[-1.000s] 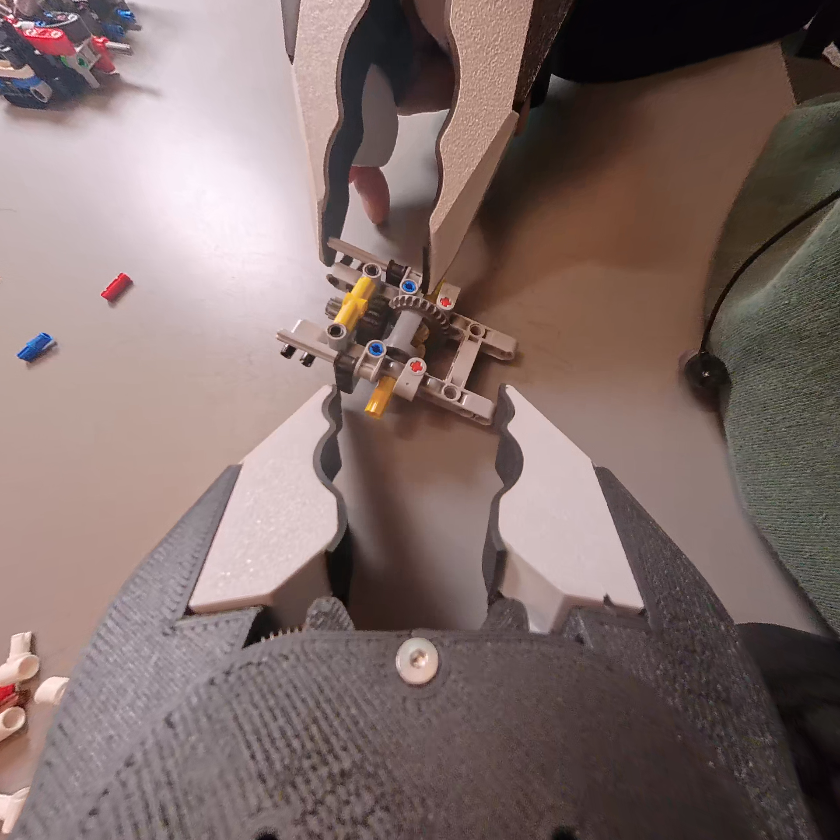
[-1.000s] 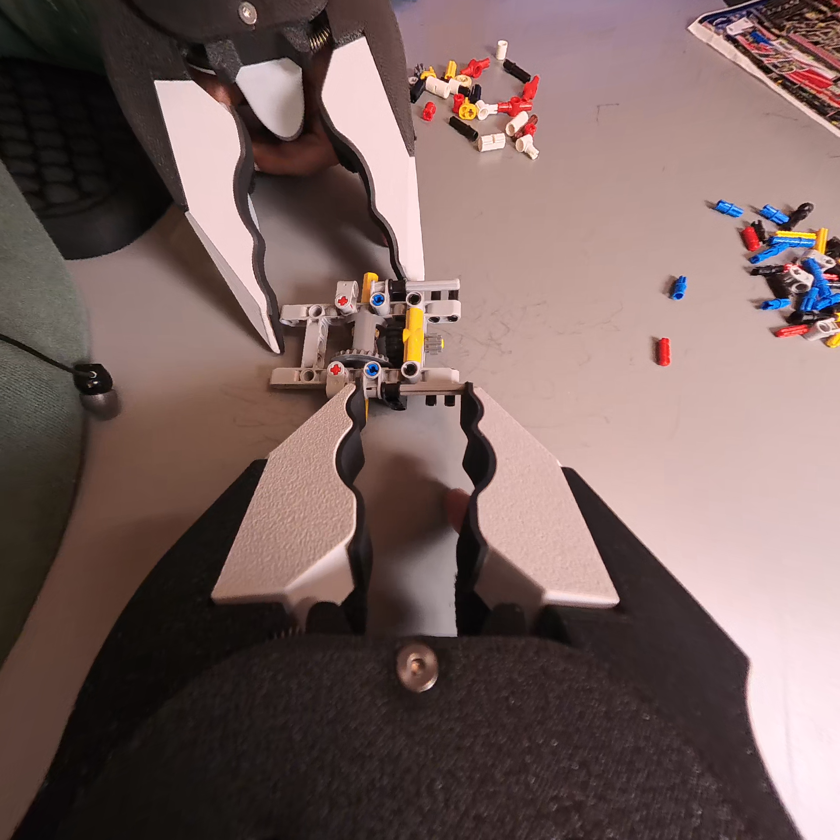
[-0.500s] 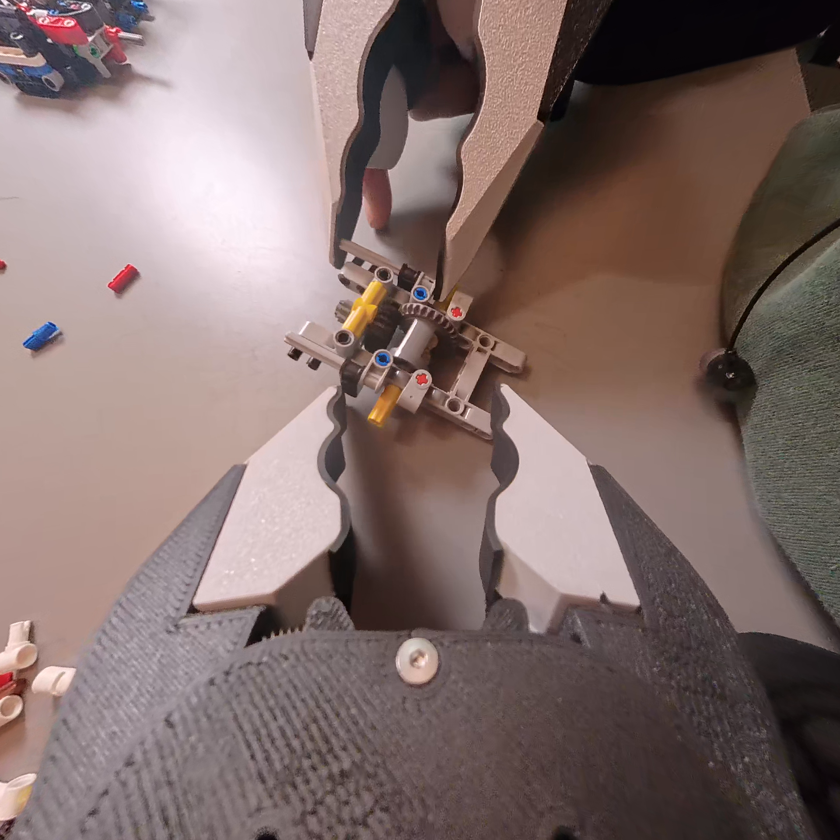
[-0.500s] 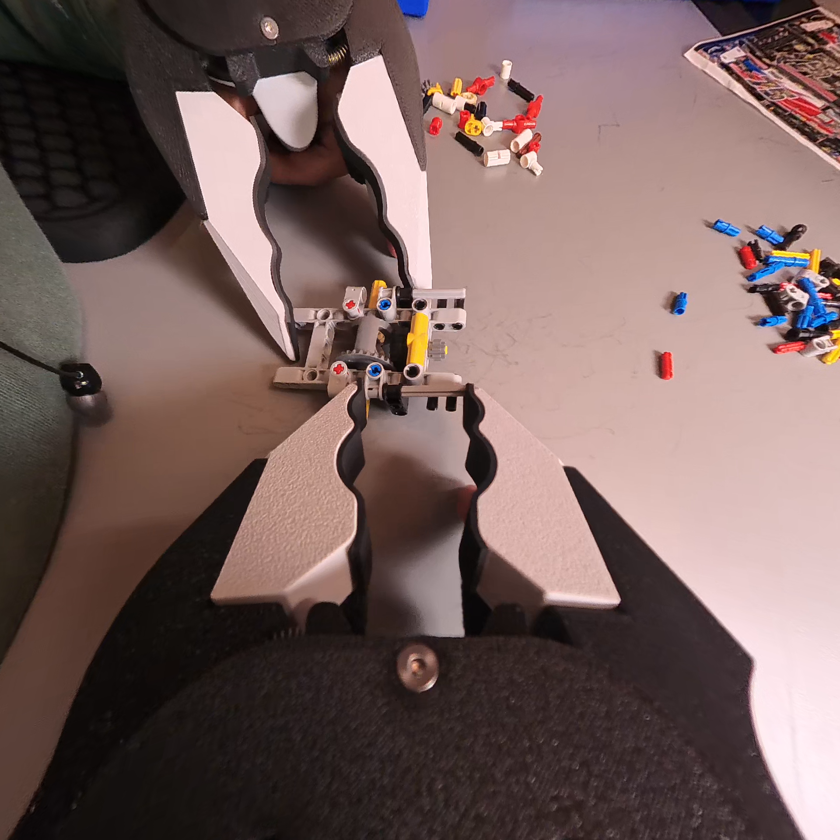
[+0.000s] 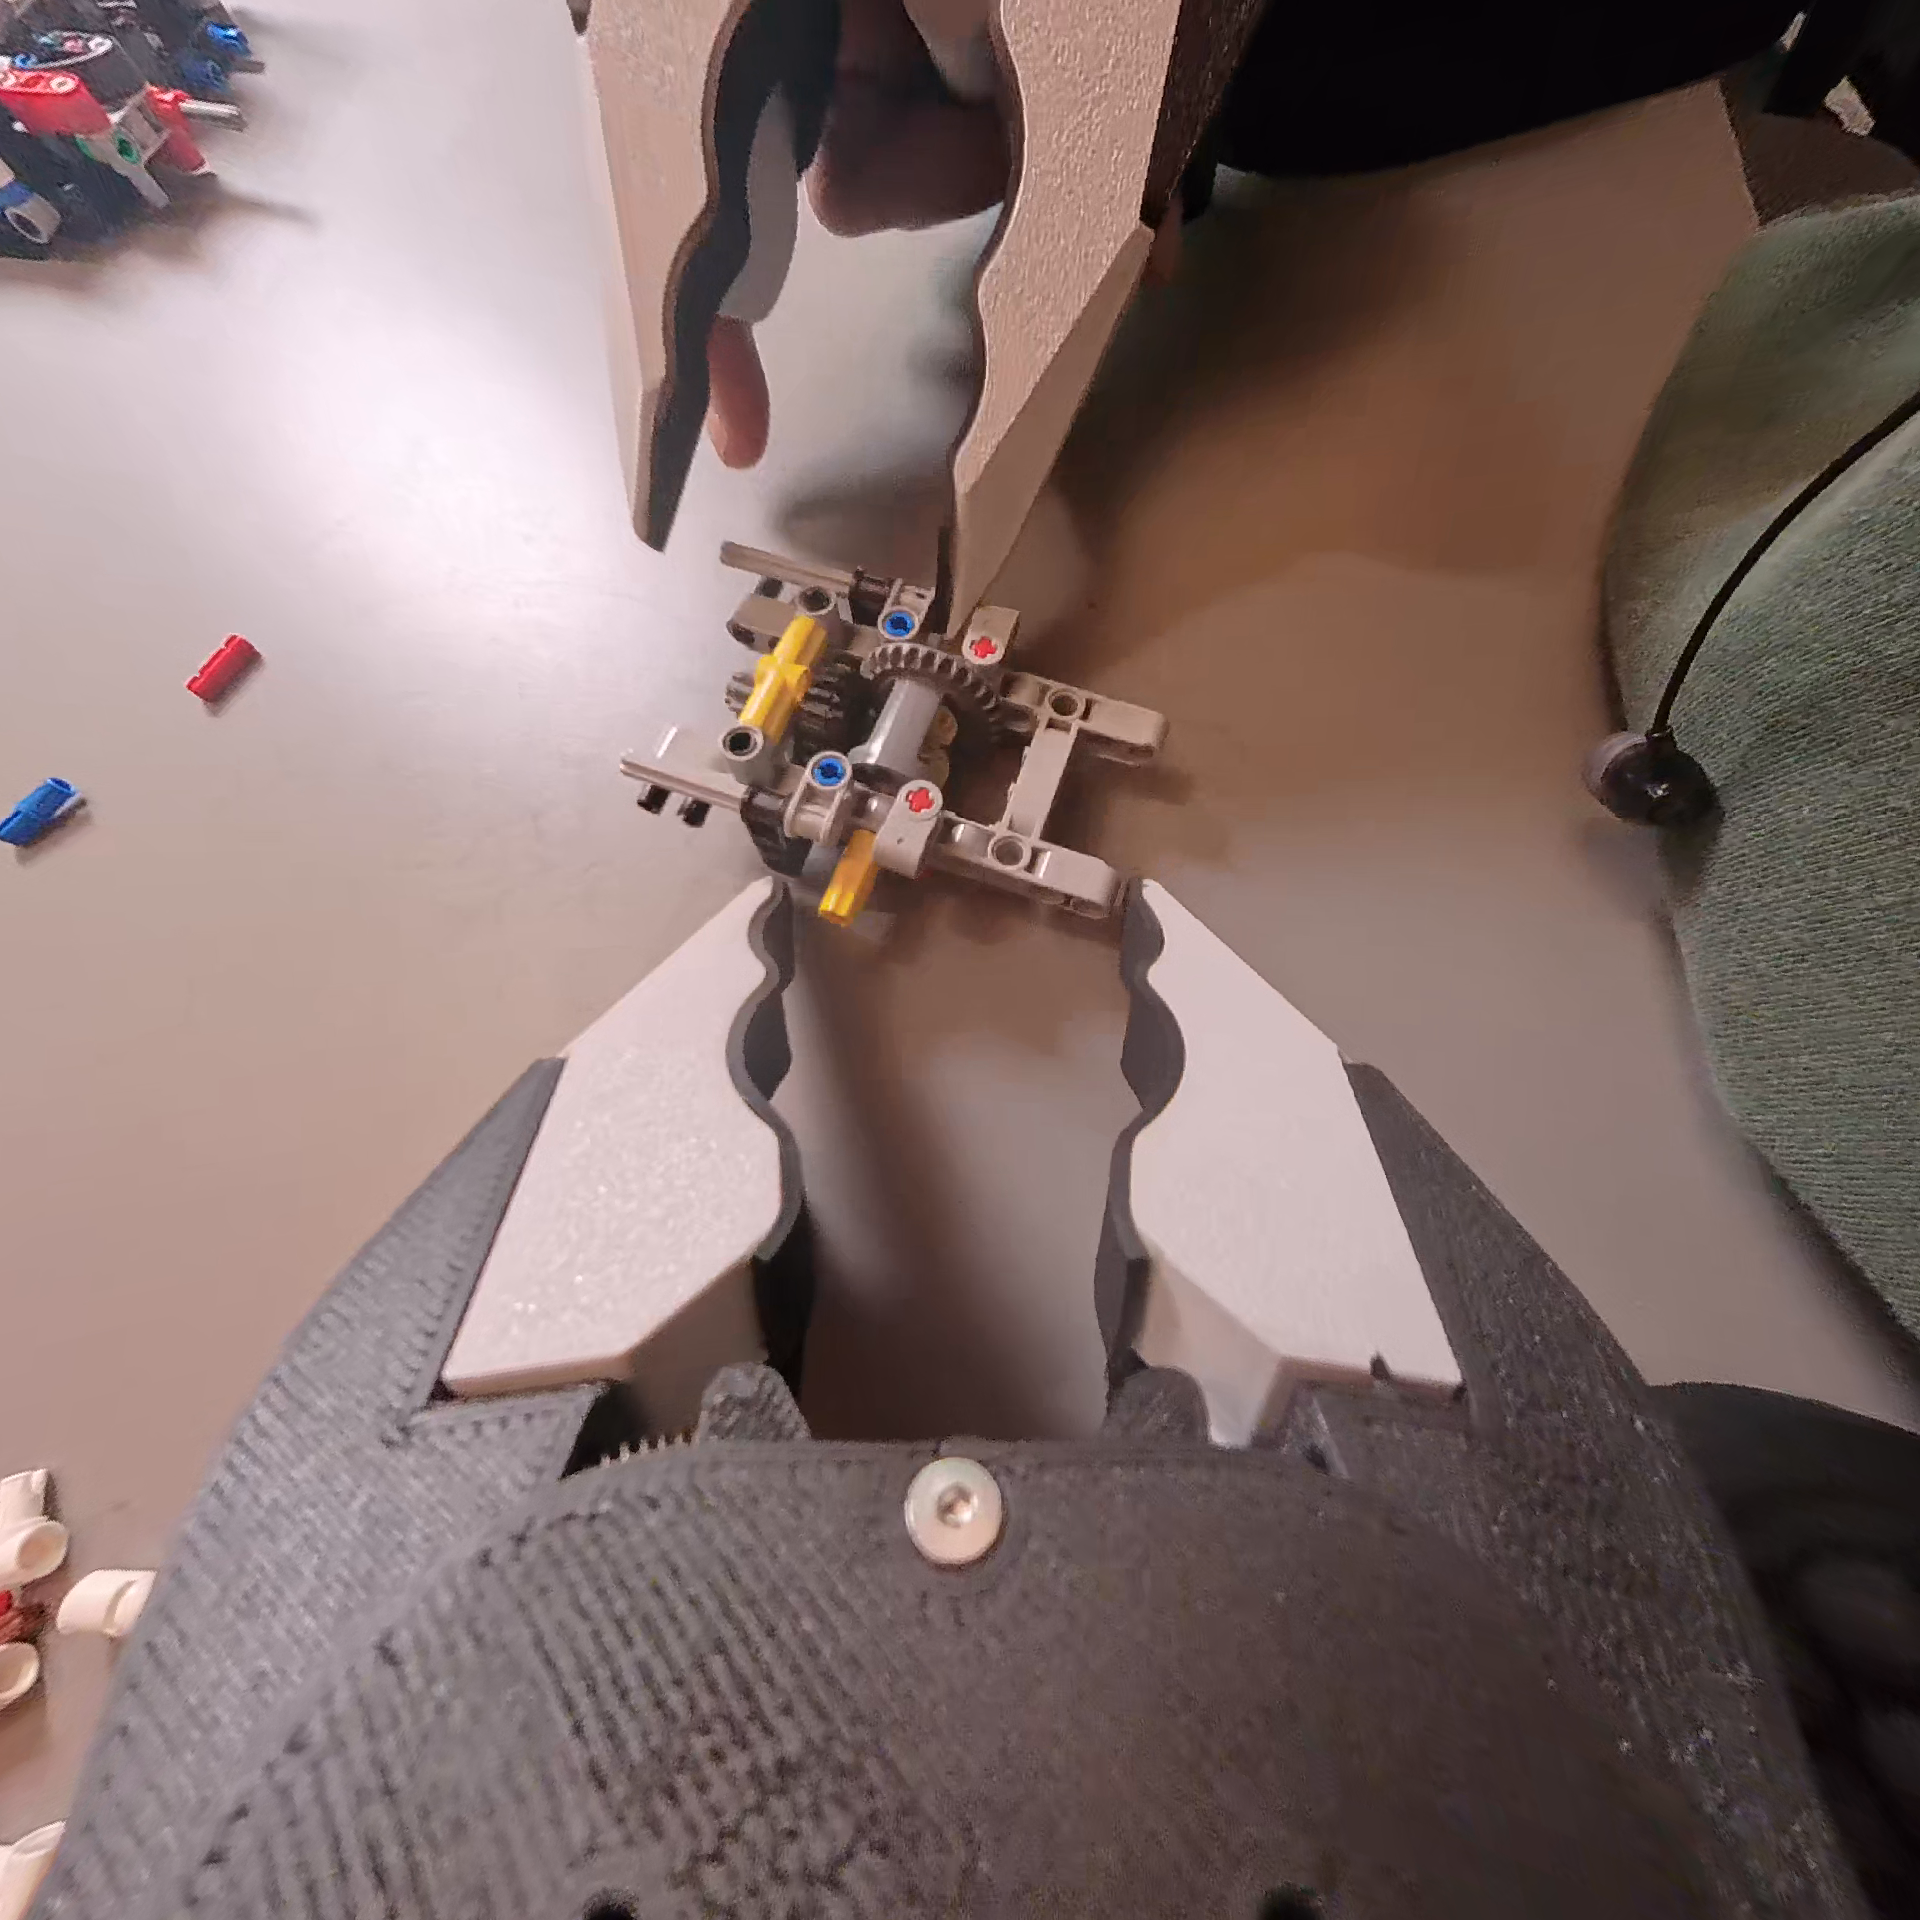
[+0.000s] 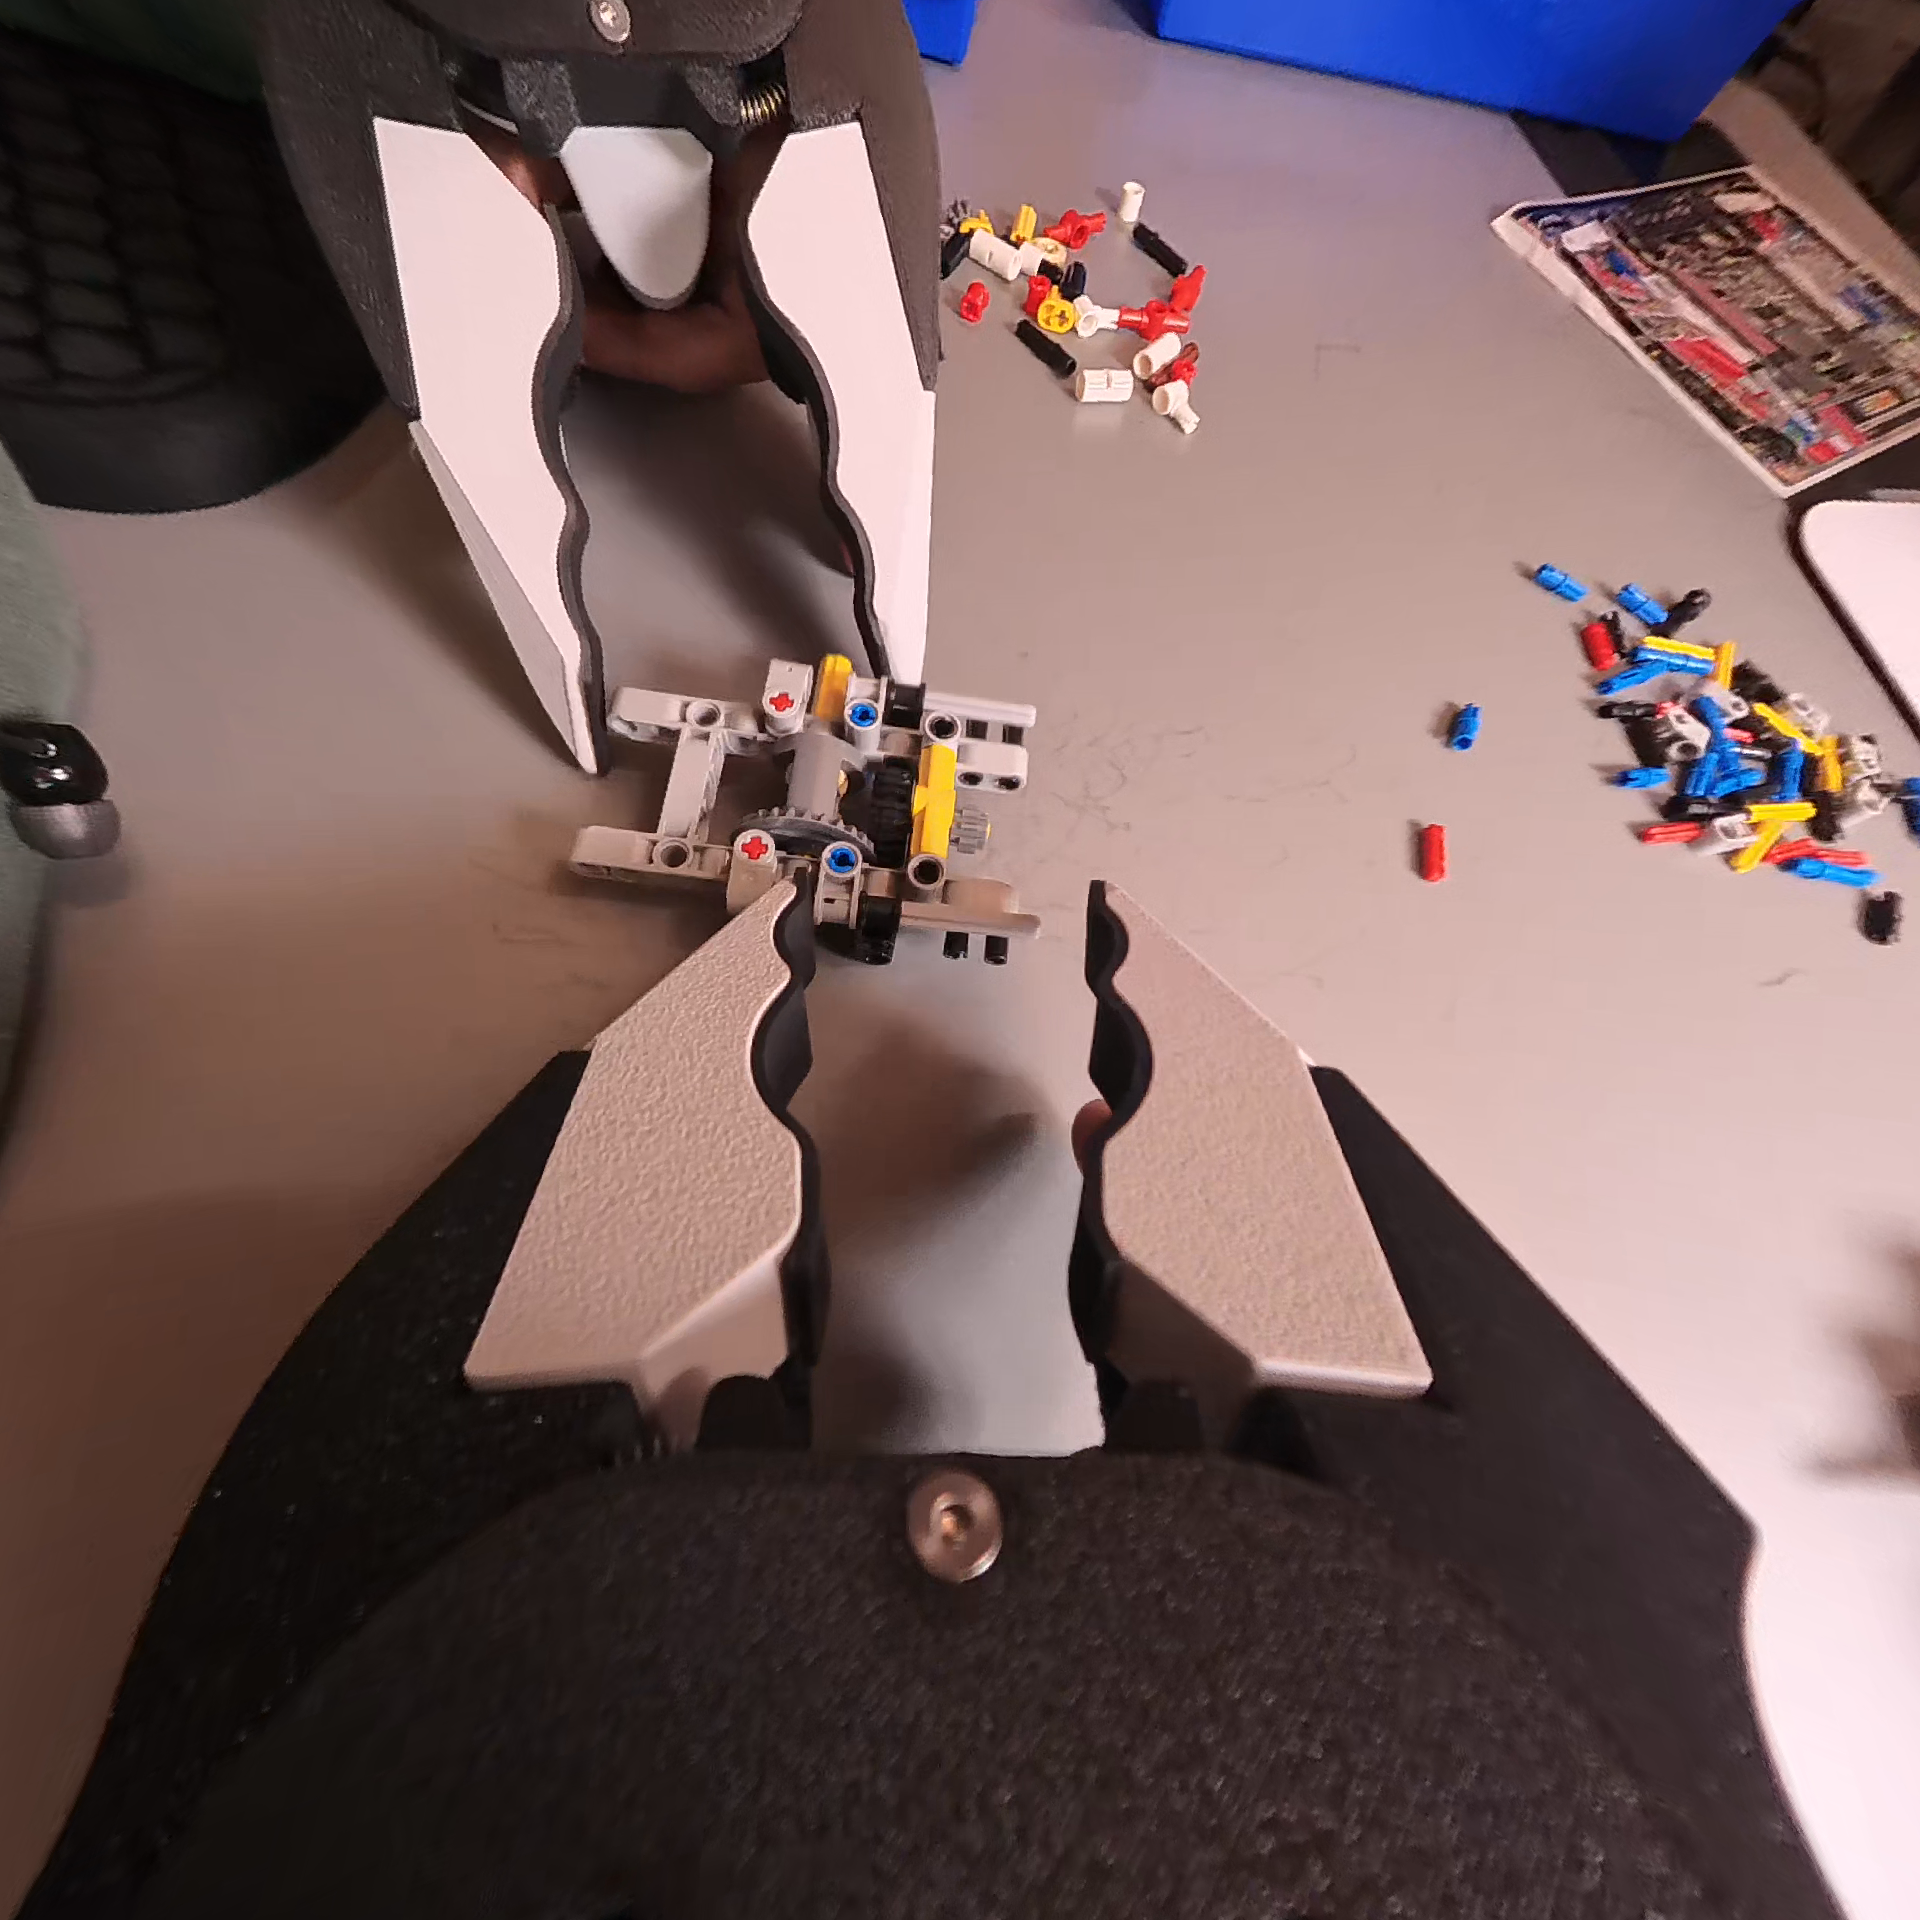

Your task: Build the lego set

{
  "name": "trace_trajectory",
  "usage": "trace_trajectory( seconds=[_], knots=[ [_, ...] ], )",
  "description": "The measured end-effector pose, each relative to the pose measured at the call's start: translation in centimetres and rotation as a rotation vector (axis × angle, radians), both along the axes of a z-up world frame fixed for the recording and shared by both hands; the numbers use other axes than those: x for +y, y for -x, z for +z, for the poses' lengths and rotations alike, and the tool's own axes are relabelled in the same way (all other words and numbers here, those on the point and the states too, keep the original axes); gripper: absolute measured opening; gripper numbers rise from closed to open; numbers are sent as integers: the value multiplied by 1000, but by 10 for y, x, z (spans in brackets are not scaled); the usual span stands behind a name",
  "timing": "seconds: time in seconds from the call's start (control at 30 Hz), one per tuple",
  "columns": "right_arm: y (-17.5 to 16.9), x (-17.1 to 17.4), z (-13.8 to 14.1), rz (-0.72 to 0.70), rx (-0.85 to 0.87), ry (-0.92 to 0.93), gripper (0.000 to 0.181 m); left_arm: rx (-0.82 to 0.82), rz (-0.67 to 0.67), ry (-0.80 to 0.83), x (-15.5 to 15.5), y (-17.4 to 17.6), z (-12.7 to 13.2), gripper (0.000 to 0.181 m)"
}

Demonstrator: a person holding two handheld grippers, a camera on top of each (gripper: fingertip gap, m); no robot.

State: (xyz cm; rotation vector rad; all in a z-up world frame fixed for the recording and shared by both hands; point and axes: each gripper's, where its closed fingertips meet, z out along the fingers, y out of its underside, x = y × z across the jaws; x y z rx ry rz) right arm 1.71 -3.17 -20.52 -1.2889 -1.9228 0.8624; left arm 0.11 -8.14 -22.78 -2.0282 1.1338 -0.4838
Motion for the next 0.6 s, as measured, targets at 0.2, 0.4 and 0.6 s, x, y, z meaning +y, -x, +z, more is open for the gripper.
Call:
trace_trajectory(
  seconds=[0.2, 0.4, 0.6],
  knots=[
    [-10, 0, 0, -6, -48, 103, 54, -55, -9, -14, 3, 11, 13, 70],
    [-18, -3, -1, -2, -90, 178, 54, -61, -114, 35, 11, 5, 6, 103],
    [-21, -3, -2, -117, -154, 301, 53, -75, -274, 145, 24, -8, 0, 129]
  ],
)
